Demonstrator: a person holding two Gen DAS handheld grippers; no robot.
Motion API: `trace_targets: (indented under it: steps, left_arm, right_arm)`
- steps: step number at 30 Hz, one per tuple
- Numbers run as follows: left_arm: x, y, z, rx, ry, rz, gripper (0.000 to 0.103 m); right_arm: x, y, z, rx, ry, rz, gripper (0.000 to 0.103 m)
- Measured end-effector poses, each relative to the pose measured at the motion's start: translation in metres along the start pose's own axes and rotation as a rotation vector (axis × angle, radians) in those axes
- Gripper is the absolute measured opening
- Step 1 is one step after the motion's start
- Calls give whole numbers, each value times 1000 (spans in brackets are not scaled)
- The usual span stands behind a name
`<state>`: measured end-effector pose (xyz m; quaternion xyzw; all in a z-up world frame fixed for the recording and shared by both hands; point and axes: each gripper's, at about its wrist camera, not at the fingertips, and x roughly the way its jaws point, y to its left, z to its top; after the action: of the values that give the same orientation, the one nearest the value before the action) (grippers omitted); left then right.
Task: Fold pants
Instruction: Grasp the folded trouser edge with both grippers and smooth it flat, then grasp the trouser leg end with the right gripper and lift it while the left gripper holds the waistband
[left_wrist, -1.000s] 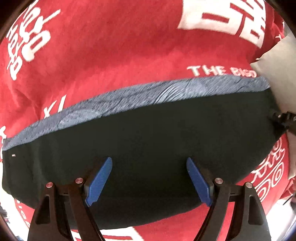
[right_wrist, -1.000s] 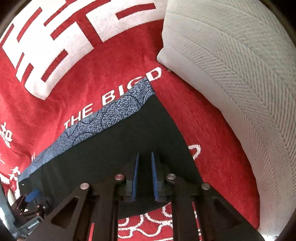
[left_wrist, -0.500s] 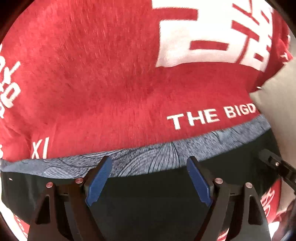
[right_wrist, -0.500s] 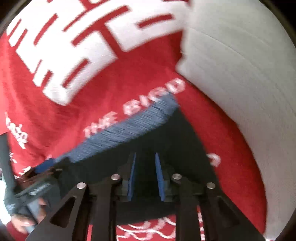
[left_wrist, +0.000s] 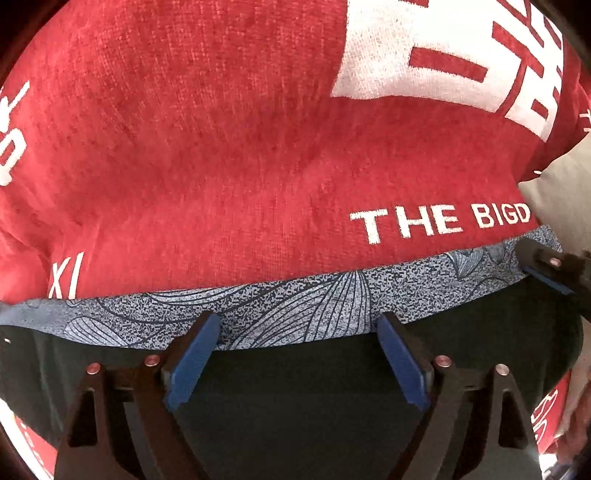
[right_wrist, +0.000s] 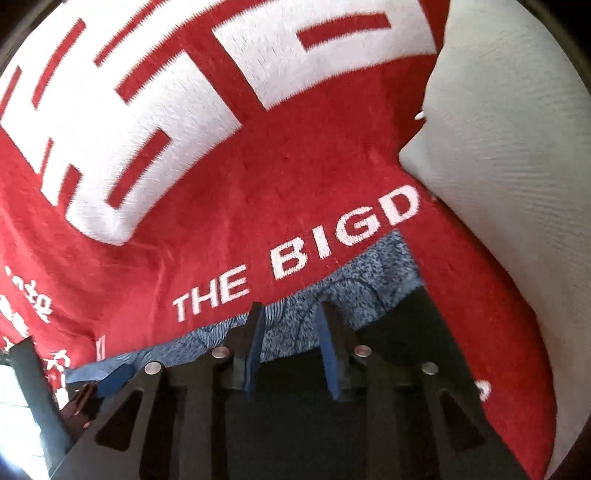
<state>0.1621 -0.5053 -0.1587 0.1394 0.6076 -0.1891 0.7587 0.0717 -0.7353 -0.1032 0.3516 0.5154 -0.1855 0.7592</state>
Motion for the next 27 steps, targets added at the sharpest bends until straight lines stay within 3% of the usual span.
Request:
trace_targets:
  steps: [3,4,15,23,27]
  left_arm:
    - [-2,0,-2,16,-2,5,88]
    - [-4,1,-2,19,-2,4,88]
    - [-14,4,-11,29,-4,7,88]
    - [-19,-3,-12,42,-10,26,88]
    - [-18,-4,-11,44,-7,27,88]
  right_arm:
    - [-20,-3,-16,27,8,73,58]
    - [-28,-4,-26,33,9,87,59]
    - [-66,-30,-117,188,107,202,60]
    - [-59,-53,-142,344,95,258,61]
    - [-55,-60,-143,405,47,315,61]
